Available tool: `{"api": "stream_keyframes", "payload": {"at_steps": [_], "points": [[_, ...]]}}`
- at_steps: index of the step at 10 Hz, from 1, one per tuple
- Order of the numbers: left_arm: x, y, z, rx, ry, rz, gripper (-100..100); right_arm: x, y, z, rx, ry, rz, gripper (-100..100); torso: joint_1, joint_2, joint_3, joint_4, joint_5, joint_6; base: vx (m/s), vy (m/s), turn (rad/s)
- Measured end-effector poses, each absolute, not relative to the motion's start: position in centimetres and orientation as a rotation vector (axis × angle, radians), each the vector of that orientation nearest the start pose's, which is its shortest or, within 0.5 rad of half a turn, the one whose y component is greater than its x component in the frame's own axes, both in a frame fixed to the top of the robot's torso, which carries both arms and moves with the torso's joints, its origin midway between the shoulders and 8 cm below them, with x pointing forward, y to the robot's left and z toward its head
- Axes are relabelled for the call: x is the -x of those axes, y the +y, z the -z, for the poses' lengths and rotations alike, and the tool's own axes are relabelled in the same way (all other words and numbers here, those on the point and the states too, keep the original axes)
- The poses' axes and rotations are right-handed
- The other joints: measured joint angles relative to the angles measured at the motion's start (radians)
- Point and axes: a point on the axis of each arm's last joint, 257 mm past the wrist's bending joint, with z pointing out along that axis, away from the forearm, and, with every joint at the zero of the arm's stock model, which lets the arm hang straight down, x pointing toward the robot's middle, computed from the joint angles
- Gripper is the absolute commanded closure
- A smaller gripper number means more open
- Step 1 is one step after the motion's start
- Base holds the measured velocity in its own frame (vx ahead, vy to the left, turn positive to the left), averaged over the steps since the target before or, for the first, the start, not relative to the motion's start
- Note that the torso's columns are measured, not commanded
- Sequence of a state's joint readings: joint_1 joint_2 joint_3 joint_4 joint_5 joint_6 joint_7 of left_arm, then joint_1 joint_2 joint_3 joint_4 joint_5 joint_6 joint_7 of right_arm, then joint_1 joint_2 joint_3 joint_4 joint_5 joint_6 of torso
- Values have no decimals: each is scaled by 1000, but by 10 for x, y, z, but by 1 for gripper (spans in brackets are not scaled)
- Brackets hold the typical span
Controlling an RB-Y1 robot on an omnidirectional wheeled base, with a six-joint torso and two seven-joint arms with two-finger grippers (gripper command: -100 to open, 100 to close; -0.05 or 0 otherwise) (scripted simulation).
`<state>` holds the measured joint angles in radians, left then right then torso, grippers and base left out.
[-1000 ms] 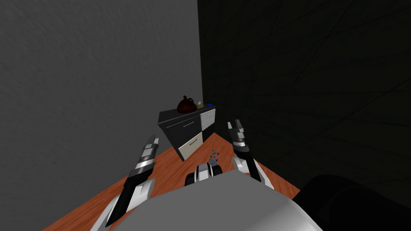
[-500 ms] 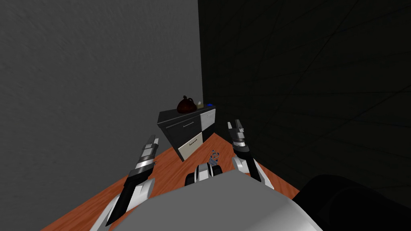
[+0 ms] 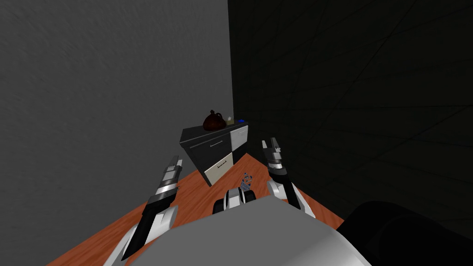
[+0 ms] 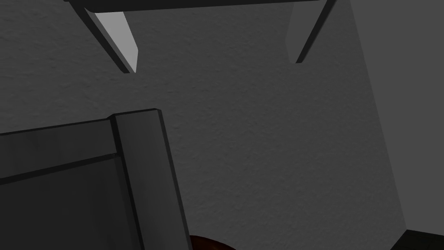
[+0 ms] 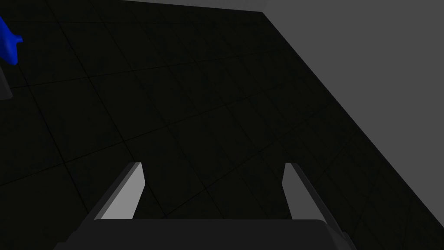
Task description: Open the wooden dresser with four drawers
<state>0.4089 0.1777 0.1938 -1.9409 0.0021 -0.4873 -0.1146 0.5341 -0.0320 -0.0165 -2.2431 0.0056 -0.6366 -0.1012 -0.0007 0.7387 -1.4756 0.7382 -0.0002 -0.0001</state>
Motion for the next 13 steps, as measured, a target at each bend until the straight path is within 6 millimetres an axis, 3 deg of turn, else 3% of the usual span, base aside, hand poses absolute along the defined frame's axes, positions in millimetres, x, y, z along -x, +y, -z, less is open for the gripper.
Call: {"api": "stream_keyframes", "payload": {"at_steps": [13], "points": [[-394, 377, 92, 693, 914, 925, -100, -324, -281, -23, -608, 572, -1385, 0, -1, 0, 0, 0, 0, 0, 14, -17, 13]]}}
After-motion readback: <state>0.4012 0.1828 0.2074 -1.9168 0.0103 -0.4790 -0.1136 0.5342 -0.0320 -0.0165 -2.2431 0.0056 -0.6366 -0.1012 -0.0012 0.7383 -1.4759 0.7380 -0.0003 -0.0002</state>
